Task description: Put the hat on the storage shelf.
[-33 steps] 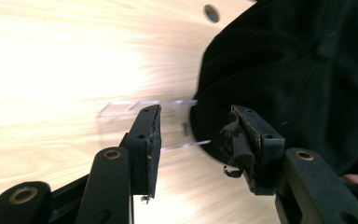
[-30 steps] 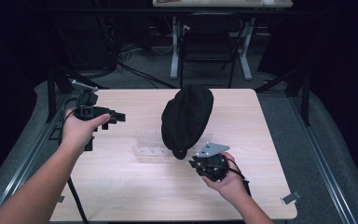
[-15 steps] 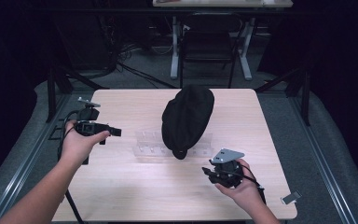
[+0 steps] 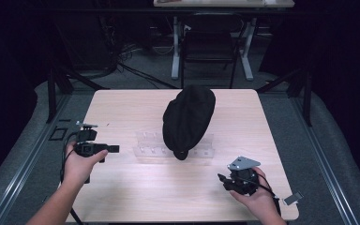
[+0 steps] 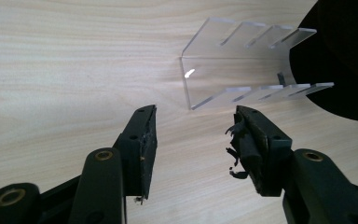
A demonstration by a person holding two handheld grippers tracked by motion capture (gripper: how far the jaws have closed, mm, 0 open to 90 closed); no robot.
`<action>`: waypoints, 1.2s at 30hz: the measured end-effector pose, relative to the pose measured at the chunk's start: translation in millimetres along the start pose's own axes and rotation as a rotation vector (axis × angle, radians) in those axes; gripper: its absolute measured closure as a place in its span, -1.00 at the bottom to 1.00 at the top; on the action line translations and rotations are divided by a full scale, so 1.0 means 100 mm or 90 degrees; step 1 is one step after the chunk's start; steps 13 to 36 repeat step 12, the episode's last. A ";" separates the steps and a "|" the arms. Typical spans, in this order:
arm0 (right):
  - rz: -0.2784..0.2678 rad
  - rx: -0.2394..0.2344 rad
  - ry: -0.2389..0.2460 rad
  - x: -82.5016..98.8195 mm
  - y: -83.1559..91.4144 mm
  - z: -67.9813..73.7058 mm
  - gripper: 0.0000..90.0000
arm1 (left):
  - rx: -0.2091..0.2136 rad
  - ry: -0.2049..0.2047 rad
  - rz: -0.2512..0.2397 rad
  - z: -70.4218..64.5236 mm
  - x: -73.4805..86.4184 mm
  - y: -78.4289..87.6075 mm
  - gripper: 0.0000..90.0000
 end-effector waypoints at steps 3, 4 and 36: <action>-0.007 -0.006 -0.019 0.05 0.00 -0.05 0.06 | 0.005 0.014 -0.011 0.04 0.09 -0.05 0.08; -0.003 -0.001 -0.022 0.06 0.00 -0.06 0.05 | 0.006 0.021 -0.018 0.06 0.12 -0.07 0.07; -0.007 0.004 -0.047 0.10 0.00 -0.16 0.00 | 0.007 0.047 -0.048 0.18 0.36 -0.20 0.04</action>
Point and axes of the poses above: each handheld gripper's, and its own axes: y roughly backward along the jaws, x roughly out of its underside, z roughly to its left, the point moved 4 cm from there along -y, roughly forward along the jaws, and after that the axes turned 11 degrees about -x, right-handed, at the moved point
